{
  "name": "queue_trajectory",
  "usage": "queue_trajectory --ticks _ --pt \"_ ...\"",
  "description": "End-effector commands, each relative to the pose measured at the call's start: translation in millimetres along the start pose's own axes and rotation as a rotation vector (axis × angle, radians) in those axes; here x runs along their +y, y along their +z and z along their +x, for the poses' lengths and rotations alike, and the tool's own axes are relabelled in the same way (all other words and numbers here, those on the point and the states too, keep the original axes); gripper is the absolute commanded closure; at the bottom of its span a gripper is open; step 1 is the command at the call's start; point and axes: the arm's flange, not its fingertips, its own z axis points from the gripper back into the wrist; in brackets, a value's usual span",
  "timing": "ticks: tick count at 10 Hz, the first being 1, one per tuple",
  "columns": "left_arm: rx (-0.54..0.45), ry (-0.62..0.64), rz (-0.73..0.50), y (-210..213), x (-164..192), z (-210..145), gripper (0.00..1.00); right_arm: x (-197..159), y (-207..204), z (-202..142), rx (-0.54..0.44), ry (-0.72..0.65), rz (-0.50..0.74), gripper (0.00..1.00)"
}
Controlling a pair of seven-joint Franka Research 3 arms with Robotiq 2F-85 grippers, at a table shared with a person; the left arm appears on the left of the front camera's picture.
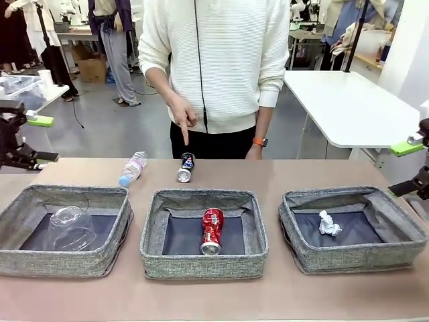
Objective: Sort the waste into the appropriate baskets.
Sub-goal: Pick up the waste item pointed out by the person.
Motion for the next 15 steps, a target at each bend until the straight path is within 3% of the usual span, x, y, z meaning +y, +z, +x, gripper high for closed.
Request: queue_trajectory --ticks 1,2,4,5,6,7,9,10,12,15 --pt "0.021 0.003 0.337 -78 -25 37 0.0 4 3 1 0.003 0.015 0.015 0.0" --pt "0.075 0.077 0.487 -117 -34 48 0.0 4 3 1 0.003 0.015 0.015 0.0" --pt "0.012 0.017 0.727 -184 -48 60 0.0 4 3 1 0.003 0.015 0.015 0.0" --pt "0.007 -0.082 0.783 -215 -52 56 0.0 4 3 1 0.003 0.015 0.015 0.0" --pt "0.15 -0.164 0.688 -220 -52 51 0.0 4 3 1 0.003 0.015 0.015 0.0" --pt "-0.036 -0.096 0.675 -208 -59 44 0.0 4 3 1 0.003 0.015 0.015 0.0" --pt "-0.036 -0.096 0.675 -208 -59 44 0.0 4 3 1 0.003 0.015 0.015 0.0" --pt "0.015 -0.125 0.701 -227 -54 45 0.0 4 3 1 0.003 0.015 0.015 0.0" --pt "0.038 -0.167 0.896 -275 -65 63 0.0 4 3 1 0.003 0.015 0.015 0.0" --pt "0.108 -0.198 1.067 -338 -73 90 0.0 4 3 1 0.003 0.015 0.015 0.0"
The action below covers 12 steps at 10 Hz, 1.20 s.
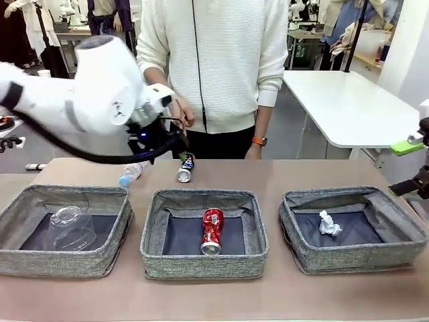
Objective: Sort the waste into the appropriate baskets.
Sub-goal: Pick up the waste item pointed out by the person.
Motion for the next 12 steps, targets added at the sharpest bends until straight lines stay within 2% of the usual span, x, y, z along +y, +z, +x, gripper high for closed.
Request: queue_trajectory --ticks 1,4,7,12 --pt "0.096 0.025 0.087 -14 -27 44 0.0 3 3 1 0.003 0.013 0.016 0.0" --pt "0.15 0.042 0.088 -57 -36 68 0.0 3 3 1 0.003 0.013 0.016 0.0" --pt "0.1 0.044 0.145 -98 -28 86 0.0 3 3 1 0.003 0.013 0.016 0.0" --pt "0.071 0.023 0.143 -137 -21 79 0.0 3 3 1 0.003 0.013 0.016 0.0"
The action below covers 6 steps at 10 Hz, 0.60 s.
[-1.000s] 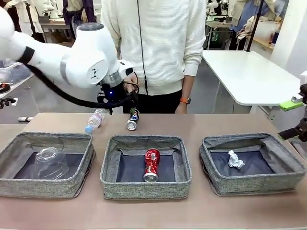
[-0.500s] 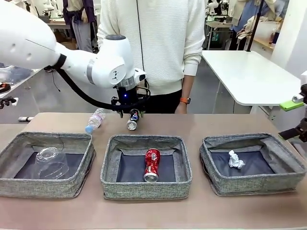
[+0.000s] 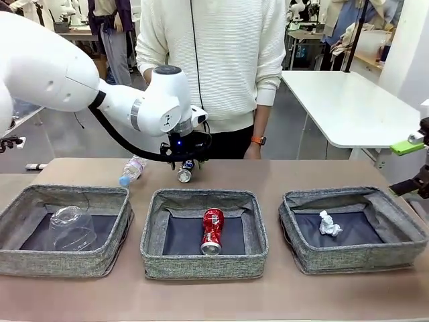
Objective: Sort the waste into the appropriate baskets.
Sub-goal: Pick up the waste item pointed out by the person.
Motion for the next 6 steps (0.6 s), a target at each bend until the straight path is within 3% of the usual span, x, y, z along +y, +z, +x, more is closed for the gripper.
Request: queue_trajectory --ticks 1,5,6 --pt "-0.049 0.013 0.037 -9.0 3.4 -4.3 0.0 2.4 2.0 0.6 0.003 0.011 0.017 0.0" --pt "-0.062 0.034 0.049 -15.9 4.8 -7.4 0.0 2.4 2.0 0.6 0.003 0.011 0.017 0.0" --pt "-0.058 0.038 0.055 -16.3 5.2 -7.6 0.59 2.4 2.0 0.6 0.003 0.011 0.017 0.0"
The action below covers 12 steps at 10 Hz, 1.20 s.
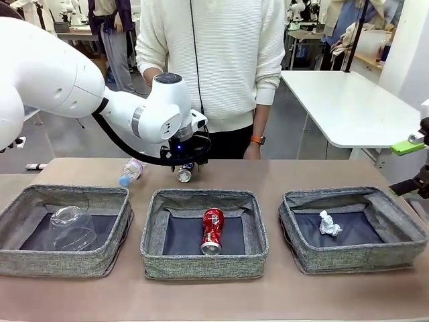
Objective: Sort the waste into the appropriate baskets.
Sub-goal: Pick up the waste item pointed out by the person.
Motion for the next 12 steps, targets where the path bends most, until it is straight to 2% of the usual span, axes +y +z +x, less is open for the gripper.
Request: queue_trajectory --ticks 1,2,3,4,11,12 --pt "-0.029 0.021 0.039 -1 1 -9 0.6 2 2 1 0.003 0.011 0.017 0.0" --pt "-0.032 0.019 0.039 -2 2 -9 1.0 2 2 1 0.003 0.011 0.017 0.0" --pt "-0.028 0.022 0.047 -3 1 -10 0.65 2 2 1 0.003 0.011 0.017 0.0" --pt "-0.026 0.024 0.054 -3 1 -10 1.0 2 2 1 0.003 0.011 0.017 0.0" --pt "-0.01 -0.011 0.066 4 -3 -16 1.0 2 2 1 0.003 0.011 0.017 0.0" --pt "0.017 -0.081 -0.024 27 -11 -26 1.0 2 2 1 0.003 0.011 0.017 0.0"
